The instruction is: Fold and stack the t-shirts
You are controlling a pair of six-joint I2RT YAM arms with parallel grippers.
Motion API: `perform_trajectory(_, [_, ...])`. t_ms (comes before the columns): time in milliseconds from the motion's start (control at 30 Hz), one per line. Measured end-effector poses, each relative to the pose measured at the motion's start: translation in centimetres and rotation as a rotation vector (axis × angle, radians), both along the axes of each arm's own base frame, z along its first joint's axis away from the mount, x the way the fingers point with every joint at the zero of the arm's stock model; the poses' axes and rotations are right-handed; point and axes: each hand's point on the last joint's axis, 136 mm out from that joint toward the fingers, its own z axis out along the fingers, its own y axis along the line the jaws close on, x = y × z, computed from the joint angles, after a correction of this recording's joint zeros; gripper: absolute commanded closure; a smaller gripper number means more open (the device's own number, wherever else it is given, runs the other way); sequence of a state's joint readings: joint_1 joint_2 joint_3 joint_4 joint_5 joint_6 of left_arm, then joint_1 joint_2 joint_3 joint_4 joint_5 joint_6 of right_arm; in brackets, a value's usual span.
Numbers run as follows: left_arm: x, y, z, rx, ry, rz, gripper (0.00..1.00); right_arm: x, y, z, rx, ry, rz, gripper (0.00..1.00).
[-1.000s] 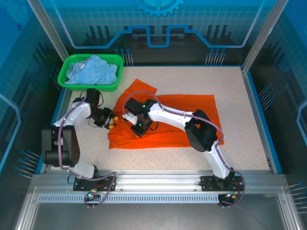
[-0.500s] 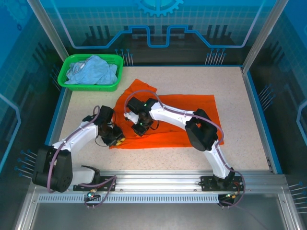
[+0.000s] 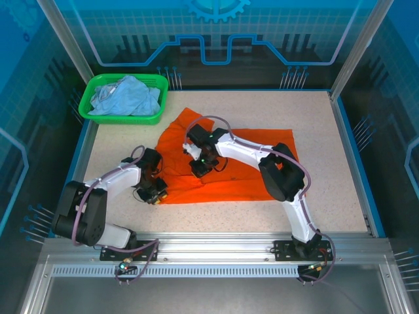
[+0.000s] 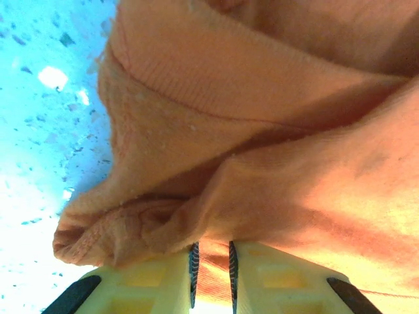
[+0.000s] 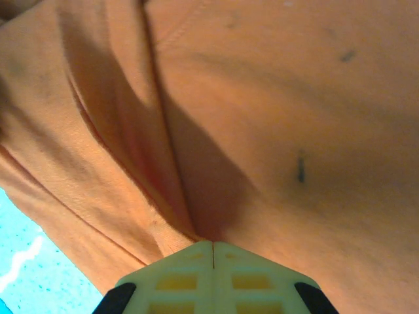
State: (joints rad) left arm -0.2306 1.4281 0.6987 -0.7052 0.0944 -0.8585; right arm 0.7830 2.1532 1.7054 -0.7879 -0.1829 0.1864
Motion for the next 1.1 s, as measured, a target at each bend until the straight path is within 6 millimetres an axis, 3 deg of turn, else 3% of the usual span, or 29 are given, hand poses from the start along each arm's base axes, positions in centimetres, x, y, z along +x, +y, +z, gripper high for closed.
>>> perform_trajectory(400, [0.4, 0.3, 0.2, 0.021, -0.003, 0.0, 0.71, 2.2, -2.7, -1.4, 0.012, 0.061, -0.174, 0.98])
perform_trajectory(433, [0.5, 0.3, 0.2, 0.022, -0.005, 0.0, 0.7, 2.2, -2.7, -1.4, 0.014, 0.065, -0.183, 0.95])
perform_trajectory(567, [1.1, 0.2, 0.8, 0.025, -0.017, -0.001, 0.64, 2.9, -3.5, -1.4, 0.016, 0.09, -0.248, 0.62])
perform_trajectory(633, [1.7, 0.1, 1.5, 0.023, -0.031, -0.003, 0.61, 3.5, -4.2, -1.4, 0.016, 0.1, -0.296, 0.58])
perform_trajectory(733, [3.2, -0.2, 3.2, 0.018, -0.07, -0.01, 0.54, 4.2, -5.7, -0.5, 0.028, 0.112, -0.38, 0.56])
perform_trajectory(900, [7.5, -1.2, 8.5, 0.012, -0.211, -0.059, 0.52, 4.2, -9.6, 4.1, 0.125, 0.09, -0.555, 0.58])
perform_trajectory(1000, [9.4, -3.0, 11.6, 0.003, -0.306, -0.134, 0.56, 2.9, -12.3, 6.4, 0.175, 0.067, -0.643, 0.61])
perform_trajectory(1100, [9.2, -5.7, 12.1, -0.028, -0.331, -0.228, 0.6, 0.6, -15.1, 6.4, 0.196, 0.085, -0.738, 0.64])
